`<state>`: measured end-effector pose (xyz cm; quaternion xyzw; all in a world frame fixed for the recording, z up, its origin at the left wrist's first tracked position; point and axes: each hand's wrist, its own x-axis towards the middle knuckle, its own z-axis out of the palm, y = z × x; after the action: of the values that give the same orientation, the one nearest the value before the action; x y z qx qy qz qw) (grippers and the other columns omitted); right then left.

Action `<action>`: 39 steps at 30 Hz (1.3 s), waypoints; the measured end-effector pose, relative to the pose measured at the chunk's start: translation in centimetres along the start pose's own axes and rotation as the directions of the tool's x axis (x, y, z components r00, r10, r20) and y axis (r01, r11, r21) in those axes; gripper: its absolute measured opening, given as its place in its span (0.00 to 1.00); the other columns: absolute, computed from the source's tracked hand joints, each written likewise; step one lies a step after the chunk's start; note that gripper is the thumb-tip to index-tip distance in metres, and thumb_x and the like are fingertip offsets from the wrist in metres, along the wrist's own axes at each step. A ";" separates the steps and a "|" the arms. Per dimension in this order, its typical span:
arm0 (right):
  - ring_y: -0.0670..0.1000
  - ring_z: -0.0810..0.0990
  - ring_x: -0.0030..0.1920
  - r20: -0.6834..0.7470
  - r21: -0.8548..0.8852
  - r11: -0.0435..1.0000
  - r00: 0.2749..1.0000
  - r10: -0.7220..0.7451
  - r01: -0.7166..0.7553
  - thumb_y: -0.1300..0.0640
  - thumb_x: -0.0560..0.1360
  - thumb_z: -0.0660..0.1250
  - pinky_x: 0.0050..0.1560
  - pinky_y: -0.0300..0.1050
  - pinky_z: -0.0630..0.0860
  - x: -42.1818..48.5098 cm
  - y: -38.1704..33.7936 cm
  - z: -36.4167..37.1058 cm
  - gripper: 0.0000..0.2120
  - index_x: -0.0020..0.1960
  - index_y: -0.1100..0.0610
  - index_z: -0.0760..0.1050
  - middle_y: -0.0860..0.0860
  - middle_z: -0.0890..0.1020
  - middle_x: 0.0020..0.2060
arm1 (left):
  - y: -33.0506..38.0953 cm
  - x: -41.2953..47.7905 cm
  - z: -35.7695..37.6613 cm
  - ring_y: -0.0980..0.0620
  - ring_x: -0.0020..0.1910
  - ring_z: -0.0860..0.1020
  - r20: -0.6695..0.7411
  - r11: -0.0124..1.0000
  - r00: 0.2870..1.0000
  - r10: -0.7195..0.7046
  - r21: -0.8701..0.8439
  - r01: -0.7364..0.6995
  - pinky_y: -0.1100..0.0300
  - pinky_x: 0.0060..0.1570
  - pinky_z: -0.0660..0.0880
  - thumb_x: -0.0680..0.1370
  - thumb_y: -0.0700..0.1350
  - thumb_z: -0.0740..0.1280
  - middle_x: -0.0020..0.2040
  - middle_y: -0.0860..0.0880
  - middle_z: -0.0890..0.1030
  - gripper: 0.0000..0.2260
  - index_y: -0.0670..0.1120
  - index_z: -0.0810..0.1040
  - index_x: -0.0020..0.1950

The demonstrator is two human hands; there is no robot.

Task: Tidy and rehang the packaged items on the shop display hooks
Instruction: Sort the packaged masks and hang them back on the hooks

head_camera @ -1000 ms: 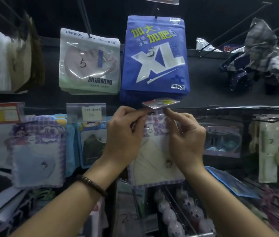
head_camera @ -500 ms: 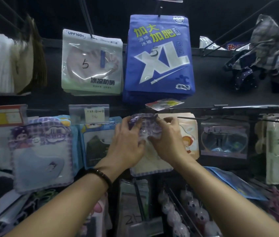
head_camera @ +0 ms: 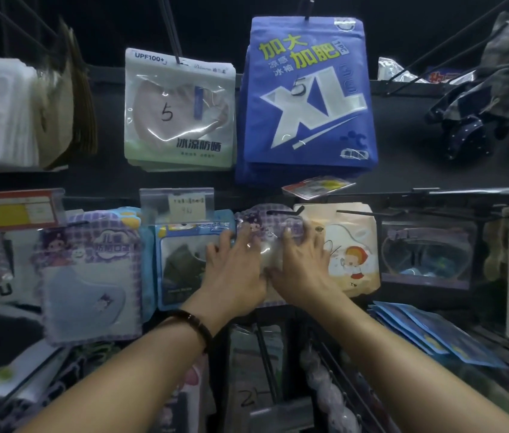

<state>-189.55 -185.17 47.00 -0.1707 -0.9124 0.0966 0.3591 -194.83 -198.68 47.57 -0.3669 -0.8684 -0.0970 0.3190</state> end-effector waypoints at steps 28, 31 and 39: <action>0.49 0.85 0.54 -0.042 0.690 0.724 0.998 0.050 -0.007 0.49 0.78 0.75 0.61 0.54 0.82 -5.4 -22.7 5.0 0.18 0.65 0.53 0.78 0.48 0.86 0.54 | -23.8 -13.0 -5.4 0.49 0.61 0.83 -0.058 0.546 0.780 -0.624 -0.746 0.382 0.46 0.63 0.82 0.79 0.56 0.75 0.62 0.52 0.85 0.22 0.54 0.76 0.71; 0.49 0.84 0.54 0.000 0.716 0.694 0.995 0.100 -0.070 0.50 0.80 0.74 0.58 0.48 0.82 -5.5 -23.0 5.1 0.16 0.65 0.52 0.77 0.48 0.85 0.54 | -24.1 -13.0 -5.4 0.50 0.60 0.84 -0.080 0.548 0.789 -0.610 -0.761 0.347 0.54 0.57 0.80 0.81 0.53 0.75 0.61 0.52 0.85 0.21 0.51 0.77 0.72; 0.40 0.82 0.46 -0.017 0.734 0.677 0.996 0.090 -0.049 0.54 0.82 0.71 0.46 0.39 0.78 -6.8 -24.9 5.0 0.09 0.60 0.50 0.76 0.42 0.84 0.47 | -24.6 -13.6 -6.1 0.50 0.58 0.83 -0.061 0.457 0.766 -0.640 -0.831 0.316 0.51 0.56 0.82 0.82 0.55 0.73 0.60 0.53 0.83 0.20 0.51 0.76 0.71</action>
<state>-194.41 -211.02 46.57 -0.0498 -0.7809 0.4626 0.4169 -201.91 -226.50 45.39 -0.1770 -0.7270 -0.6184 0.2401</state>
